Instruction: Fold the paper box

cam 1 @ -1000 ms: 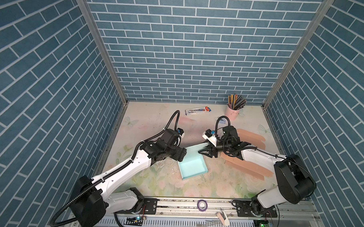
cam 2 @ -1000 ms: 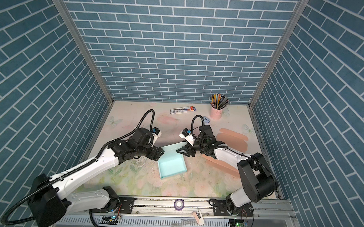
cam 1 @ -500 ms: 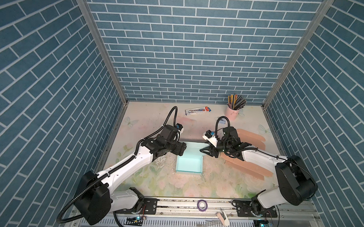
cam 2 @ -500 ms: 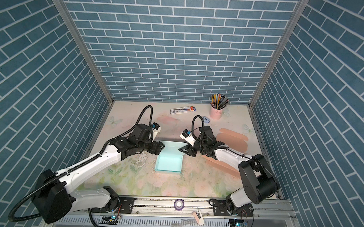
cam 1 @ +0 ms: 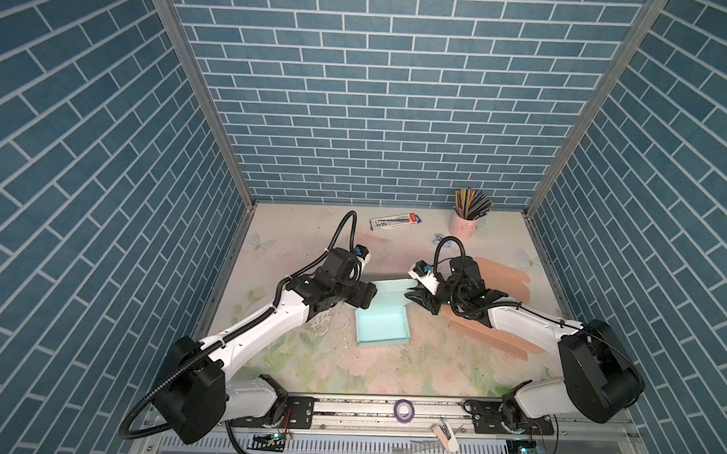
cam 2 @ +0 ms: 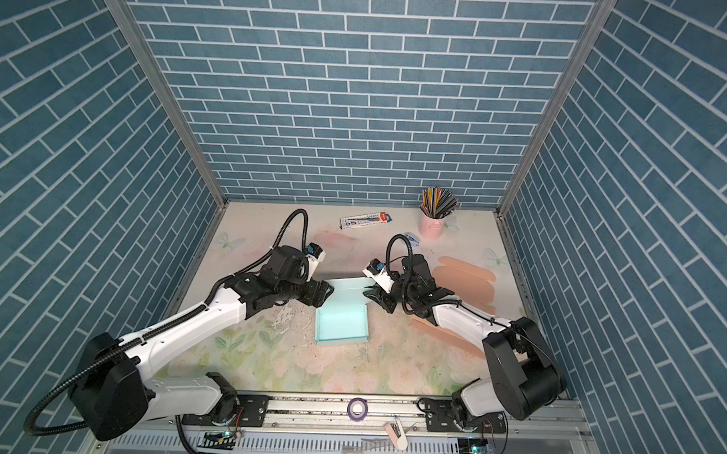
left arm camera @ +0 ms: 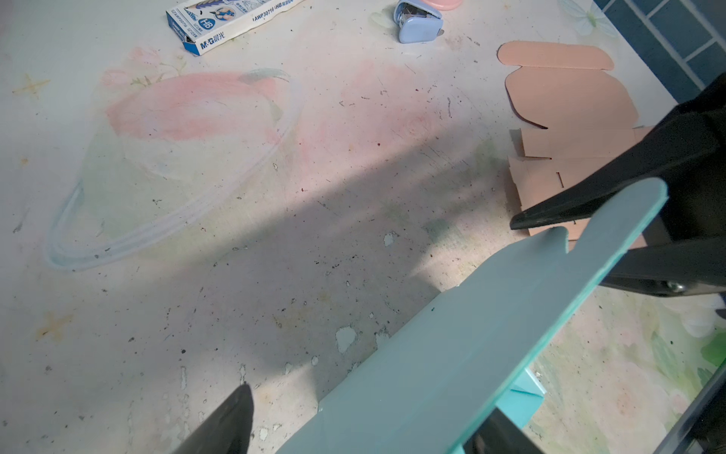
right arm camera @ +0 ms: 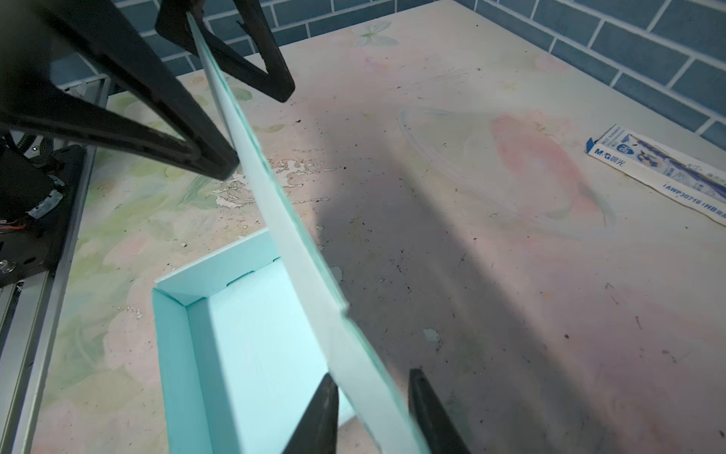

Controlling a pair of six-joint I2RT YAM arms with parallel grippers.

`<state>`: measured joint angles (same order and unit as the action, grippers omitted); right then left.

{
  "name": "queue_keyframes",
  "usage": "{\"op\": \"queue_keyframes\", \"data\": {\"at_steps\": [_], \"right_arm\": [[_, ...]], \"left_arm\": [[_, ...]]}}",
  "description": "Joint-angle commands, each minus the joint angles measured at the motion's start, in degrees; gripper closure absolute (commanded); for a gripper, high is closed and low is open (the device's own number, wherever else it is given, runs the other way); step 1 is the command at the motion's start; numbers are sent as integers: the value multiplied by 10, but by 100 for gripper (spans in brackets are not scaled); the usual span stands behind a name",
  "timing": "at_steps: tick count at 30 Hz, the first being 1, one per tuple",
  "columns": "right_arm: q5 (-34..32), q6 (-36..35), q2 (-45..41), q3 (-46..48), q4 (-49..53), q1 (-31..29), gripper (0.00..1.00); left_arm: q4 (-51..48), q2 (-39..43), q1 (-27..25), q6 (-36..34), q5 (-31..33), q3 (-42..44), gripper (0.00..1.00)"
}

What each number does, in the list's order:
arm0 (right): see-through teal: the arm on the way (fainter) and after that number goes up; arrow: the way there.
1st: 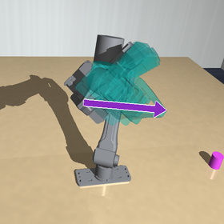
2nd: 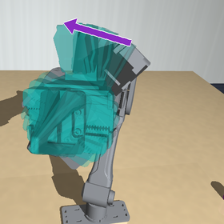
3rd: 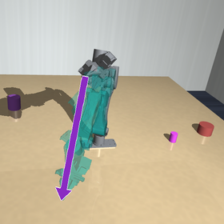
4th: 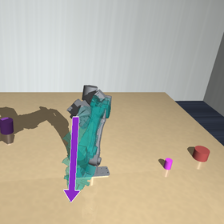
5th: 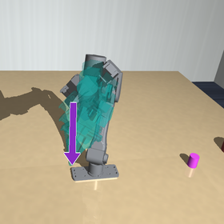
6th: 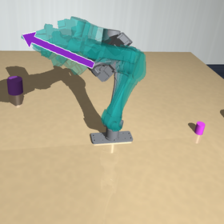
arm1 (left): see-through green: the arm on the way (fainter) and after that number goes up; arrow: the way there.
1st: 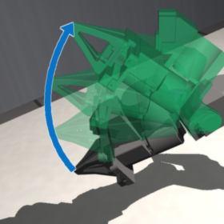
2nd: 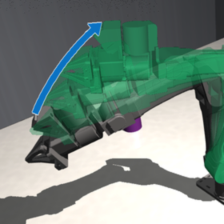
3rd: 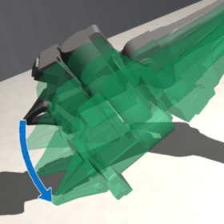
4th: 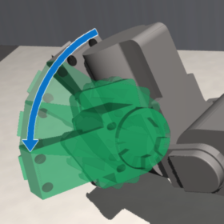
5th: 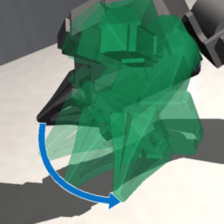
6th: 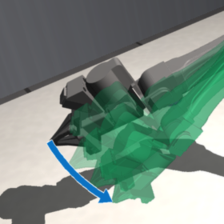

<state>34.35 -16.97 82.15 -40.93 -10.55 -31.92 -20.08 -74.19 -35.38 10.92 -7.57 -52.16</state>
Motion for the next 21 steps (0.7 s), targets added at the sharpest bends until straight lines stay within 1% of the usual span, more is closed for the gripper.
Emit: {"op": "queue_keyframes", "data": {"at_steps": [1,7,12,19,21], "right_arm": [[-9,-24,-16,9,-15,6,70],[-3,-18,-15,13,-21,13,71],[6,-18,-12,12,-22,15,71],[-14,-14,-9,10,-22,17,71],[-19,-8,-4,9,-21,20,69]], "left_arm": [[14,-18,4,-4,0,-16,19],[22,-42,4,-4,8,-35,22],[36,-57,4,-2,-1,-42,24],[52,-81,4,1,-1,-58,26],[54,-85,4,2,-2,-61,27]]}}
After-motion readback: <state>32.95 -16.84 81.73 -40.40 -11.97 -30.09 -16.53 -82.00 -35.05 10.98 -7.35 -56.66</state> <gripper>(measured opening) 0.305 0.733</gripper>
